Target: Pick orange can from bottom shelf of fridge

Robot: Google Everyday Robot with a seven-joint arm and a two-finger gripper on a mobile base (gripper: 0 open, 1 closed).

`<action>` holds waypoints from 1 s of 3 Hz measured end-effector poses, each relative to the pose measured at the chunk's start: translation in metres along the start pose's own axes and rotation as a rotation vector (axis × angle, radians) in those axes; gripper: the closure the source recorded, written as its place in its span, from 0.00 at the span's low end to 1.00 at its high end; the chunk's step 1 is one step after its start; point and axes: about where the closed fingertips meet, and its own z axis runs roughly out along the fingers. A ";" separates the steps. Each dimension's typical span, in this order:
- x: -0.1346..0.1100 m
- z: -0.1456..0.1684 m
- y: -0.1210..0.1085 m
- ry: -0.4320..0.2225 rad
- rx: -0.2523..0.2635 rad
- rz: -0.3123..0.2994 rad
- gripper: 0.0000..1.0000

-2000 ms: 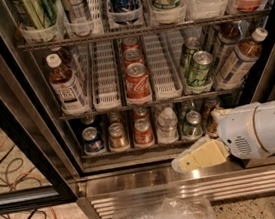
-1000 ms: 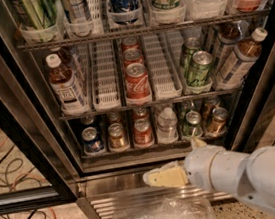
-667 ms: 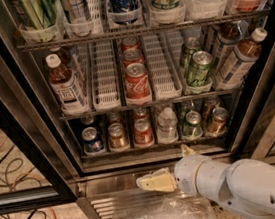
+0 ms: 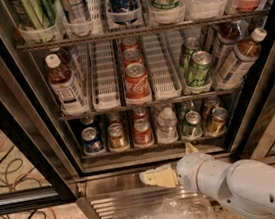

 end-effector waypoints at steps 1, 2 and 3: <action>0.008 0.006 0.007 -0.034 -0.011 0.000 0.00; 0.041 0.028 0.051 -0.081 -0.060 -0.013 0.00; 0.077 0.065 0.128 -0.105 -0.177 -0.054 0.00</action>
Offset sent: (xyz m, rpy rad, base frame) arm -0.0119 0.0931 -0.1268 0.1943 -0.1662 -0.1851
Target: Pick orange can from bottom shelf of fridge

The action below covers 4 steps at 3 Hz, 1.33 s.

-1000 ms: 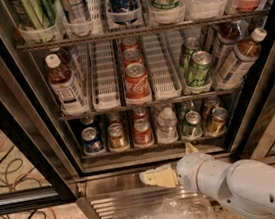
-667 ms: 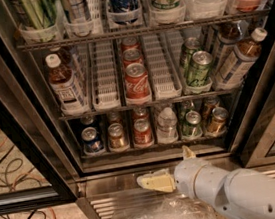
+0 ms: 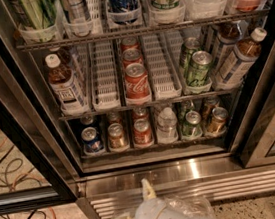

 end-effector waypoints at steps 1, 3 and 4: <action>0.014 0.019 0.006 -0.010 -0.003 0.053 0.00; 0.013 0.027 0.005 -0.065 0.012 0.088 0.00; 0.004 0.038 0.032 -0.200 0.017 0.044 0.00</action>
Offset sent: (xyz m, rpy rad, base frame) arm 0.0014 0.0149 -0.0177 0.0446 0.0168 -0.0138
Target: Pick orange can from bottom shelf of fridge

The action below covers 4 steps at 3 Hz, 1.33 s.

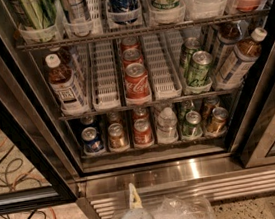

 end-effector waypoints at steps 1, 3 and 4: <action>0.004 0.002 -0.011 -0.053 0.058 0.030 0.00; 0.004 0.012 -0.015 -0.099 0.061 -0.021 0.00; -0.015 0.018 -0.035 -0.151 0.108 -0.105 0.00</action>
Offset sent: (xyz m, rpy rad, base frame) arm 0.0055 -0.0031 -0.0075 0.0518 -0.0364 -0.0640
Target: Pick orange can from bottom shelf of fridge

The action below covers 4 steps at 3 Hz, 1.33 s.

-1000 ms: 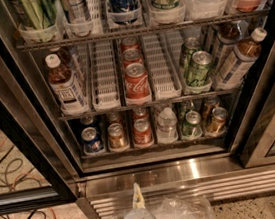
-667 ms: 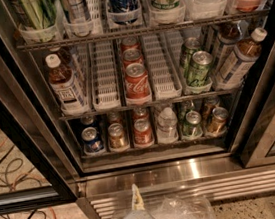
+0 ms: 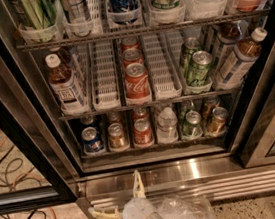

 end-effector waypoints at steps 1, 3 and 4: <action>-0.012 -0.002 -0.030 -0.020 0.091 -0.057 0.00; -0.007 0.006 -0.036 -0.018 0.090 -0.077 0.00; -0.013 0.015 -0.056 -0.053 0.132 -0.137 0.00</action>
Offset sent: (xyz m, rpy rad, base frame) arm 0.0148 -0.0219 0.0089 -0.0395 -0.0416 -0.0723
